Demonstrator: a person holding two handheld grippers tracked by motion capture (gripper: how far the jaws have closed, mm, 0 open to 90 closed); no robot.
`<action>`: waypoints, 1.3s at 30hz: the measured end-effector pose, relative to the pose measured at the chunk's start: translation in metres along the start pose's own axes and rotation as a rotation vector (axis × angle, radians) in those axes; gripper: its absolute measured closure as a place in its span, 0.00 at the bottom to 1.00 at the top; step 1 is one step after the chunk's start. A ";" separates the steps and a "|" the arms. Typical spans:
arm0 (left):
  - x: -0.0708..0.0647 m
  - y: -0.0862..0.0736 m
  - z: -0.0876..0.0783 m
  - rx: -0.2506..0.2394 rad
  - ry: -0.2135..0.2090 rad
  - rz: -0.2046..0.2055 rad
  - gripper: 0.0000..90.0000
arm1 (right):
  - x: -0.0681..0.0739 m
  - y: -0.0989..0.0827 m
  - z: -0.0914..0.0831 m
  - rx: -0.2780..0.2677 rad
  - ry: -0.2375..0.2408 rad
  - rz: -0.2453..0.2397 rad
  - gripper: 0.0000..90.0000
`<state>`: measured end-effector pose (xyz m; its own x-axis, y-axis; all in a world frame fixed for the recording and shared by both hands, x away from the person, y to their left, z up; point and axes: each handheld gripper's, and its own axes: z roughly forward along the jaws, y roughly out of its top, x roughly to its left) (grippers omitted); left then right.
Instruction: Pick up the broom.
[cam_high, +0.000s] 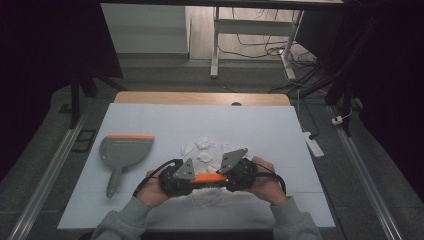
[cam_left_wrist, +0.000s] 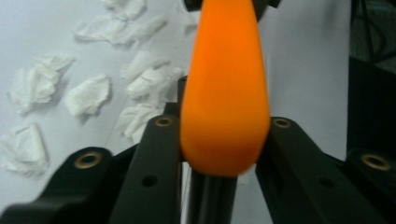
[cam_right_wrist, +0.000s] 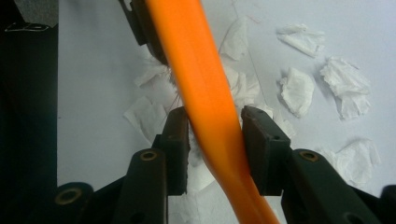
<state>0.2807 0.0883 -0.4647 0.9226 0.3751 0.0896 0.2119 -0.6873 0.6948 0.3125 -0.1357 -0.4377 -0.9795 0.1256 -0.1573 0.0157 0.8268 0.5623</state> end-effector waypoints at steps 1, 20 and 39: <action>0.001 -0.001 -0.002 -0.021 0.028 -0.016 0.76 | -0.001 0.000 -0.001 0.001 -0.001 0.000 0.74; 0.004 -0.045 -0.049 -0.146 0.319 -0.219 0.36 | -0.020 -0.015 -0.024 -0.092 -0.191 0.183 0.75; 0.023 -0.110 -0.065 -0.105 0.372 -0.441 0.33 | -0.044 -0.041 -0.050 -0.132 -0.353 0.362 0.75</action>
<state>0.2576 0.2132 -0.4925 0.5751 0.8181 0.0076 0.4998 -0.3586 0.7884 0.3443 -0.2031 -0.4132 -0.7887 0.5863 -0.1849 0.2928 0.6227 0.7256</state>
